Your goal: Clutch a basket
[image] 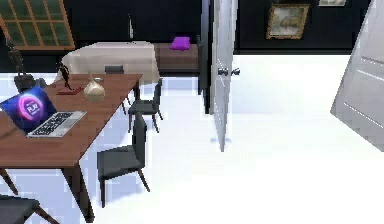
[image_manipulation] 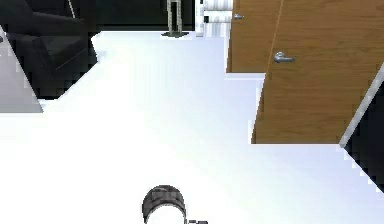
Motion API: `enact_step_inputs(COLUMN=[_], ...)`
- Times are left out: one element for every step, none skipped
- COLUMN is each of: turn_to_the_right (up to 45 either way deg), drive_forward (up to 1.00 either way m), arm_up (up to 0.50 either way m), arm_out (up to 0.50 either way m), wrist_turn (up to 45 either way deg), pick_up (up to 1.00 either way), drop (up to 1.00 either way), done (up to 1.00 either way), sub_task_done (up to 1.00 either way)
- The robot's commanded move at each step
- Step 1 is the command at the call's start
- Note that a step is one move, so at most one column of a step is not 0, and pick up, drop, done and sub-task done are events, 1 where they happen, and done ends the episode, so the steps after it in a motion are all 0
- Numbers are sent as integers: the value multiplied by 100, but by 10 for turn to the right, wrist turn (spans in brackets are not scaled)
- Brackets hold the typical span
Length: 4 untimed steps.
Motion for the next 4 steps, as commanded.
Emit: enact_step_inputs(turn_to_the_right=[0, 0, 0, 0], drive_forward=[0, 0, 0, 0], arm_up=[0, 0, 0, 0], arm_out=[0, 0, 0, 0], wrist_turn=[450, 450, 450, 30], pick_up=[0, 0, 0, 0], drop=[0, 0, 0, 0], done=[0, 0, 0, 0], sub_task_done=[0, 0, 0, 0])
